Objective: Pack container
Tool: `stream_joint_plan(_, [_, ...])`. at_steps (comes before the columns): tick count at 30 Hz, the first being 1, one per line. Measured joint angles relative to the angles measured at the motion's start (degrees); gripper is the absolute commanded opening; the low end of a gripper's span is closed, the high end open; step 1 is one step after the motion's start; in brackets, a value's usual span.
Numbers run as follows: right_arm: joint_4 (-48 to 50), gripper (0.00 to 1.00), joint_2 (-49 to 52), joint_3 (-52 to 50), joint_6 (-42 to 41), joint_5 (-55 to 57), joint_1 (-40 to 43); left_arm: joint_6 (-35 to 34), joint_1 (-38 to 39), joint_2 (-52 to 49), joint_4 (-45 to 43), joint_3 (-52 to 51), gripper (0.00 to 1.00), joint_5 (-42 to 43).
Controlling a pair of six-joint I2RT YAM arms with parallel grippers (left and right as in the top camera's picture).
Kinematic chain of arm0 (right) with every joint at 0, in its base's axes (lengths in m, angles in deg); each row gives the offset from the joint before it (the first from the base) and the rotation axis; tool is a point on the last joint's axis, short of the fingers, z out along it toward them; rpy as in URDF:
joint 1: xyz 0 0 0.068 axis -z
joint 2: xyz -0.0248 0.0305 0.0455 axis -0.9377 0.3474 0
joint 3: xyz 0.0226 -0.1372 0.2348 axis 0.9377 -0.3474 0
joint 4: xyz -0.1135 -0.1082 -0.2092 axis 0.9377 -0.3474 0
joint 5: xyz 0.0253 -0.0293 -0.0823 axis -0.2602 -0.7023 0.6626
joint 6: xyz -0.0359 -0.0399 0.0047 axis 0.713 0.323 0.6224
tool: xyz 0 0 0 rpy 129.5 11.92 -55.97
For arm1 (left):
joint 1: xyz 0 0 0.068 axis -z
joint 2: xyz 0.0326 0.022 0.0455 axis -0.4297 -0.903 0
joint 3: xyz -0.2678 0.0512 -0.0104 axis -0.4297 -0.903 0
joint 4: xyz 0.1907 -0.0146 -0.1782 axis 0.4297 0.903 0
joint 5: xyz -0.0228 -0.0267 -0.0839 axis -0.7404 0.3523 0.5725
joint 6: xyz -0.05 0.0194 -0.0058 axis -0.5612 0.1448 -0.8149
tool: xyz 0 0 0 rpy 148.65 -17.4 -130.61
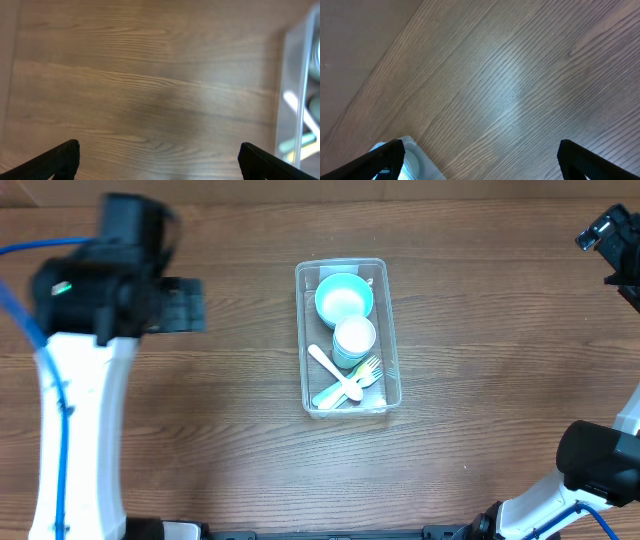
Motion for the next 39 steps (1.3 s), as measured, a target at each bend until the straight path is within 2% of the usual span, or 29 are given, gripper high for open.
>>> stream_joint_plan(6, [0.0, 1.00, 0.0, 0.0, 0.0, 0.0, 0.0, -0.6, -3.7, 5.4, 0.0, 0.2, 1.00, 1.0])
stream_joint_plan(22, [0.0, 1.00, 0.0, 0.0, 0.0, 0.0, -1.1, -0.7, -3.8, 5.2, 0.0, 0.2, 1.00, 1.8])
stream_joint_plan(26, [0.0, 1.00, -1.4, -0.2, 0.0, 0.2, -6.4, -0.7, -3.8, 5.2, 0.0, 0.2, 1.00, 1.8])
stream_joint_plan(33, [2.3, 1.00, -13.9, -0.3, 0.0, 1.9, -25.9, -0.7, -3.8, 5.2, 0.0, 0.2, 1.00, 1.8])
stream_joint_plan(39, [2.8, 1.00, -21.2, -0.3, 0.0, 12.0, -28.0, -0.7, -3.8, 5.2, 0.0, 0.2, 1.00, 1.8])
